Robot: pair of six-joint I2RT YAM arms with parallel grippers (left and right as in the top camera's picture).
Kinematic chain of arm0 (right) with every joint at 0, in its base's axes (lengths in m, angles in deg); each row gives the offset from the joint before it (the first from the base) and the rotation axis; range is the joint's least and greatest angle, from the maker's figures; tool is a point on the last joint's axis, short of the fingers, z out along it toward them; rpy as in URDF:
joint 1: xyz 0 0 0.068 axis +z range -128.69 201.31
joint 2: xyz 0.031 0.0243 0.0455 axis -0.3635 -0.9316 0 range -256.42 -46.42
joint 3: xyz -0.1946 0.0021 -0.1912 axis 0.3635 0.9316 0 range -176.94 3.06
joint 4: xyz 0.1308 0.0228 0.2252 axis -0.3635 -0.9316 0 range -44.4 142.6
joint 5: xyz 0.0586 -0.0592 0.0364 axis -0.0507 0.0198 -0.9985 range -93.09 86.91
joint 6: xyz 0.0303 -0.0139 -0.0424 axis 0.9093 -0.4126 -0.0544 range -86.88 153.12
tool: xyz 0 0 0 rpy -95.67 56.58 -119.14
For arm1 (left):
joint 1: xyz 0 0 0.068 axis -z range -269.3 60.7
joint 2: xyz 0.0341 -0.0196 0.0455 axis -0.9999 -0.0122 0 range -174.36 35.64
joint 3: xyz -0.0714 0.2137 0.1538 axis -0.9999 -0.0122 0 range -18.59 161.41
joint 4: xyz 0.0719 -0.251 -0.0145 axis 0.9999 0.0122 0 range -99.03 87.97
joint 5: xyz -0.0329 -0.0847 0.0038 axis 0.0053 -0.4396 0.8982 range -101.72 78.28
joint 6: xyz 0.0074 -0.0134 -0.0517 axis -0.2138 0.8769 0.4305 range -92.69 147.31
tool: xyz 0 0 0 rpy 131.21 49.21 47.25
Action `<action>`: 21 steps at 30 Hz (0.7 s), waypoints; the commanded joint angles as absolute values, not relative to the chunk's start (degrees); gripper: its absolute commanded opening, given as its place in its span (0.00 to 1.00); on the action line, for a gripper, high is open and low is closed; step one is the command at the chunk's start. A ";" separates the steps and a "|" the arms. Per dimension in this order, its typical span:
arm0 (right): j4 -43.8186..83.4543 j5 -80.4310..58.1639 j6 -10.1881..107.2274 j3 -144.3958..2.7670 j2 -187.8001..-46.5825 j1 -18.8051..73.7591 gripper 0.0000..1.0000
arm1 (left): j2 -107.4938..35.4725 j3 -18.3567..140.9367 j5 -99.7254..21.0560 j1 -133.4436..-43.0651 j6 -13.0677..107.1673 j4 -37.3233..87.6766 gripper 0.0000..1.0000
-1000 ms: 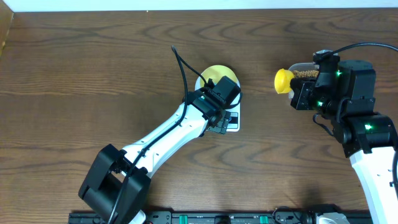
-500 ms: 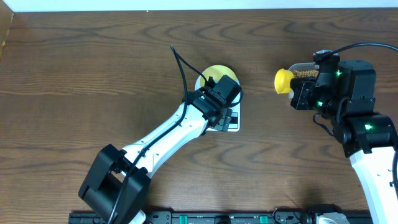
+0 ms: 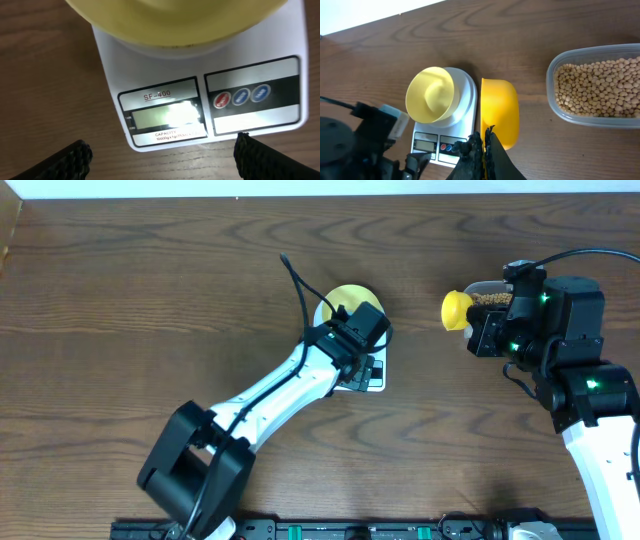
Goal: Scoop item into bowl and weigh 50g on scale
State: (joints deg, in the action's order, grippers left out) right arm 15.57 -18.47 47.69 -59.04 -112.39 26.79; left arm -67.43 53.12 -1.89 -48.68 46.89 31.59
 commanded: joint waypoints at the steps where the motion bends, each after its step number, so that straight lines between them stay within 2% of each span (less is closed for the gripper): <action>1: 15.72 -18.01 46.75 -60.27 -112.33 26.50 0.01 | -68.57 52.88 -0.52 -48.55 47.59 31.55 0.93; 21: 15.65 -18.03 46.75 -60.27 -112.33 26.50 0.01 | -71.43 52.88 -0.43 -48.07 47.59 29.58 0.93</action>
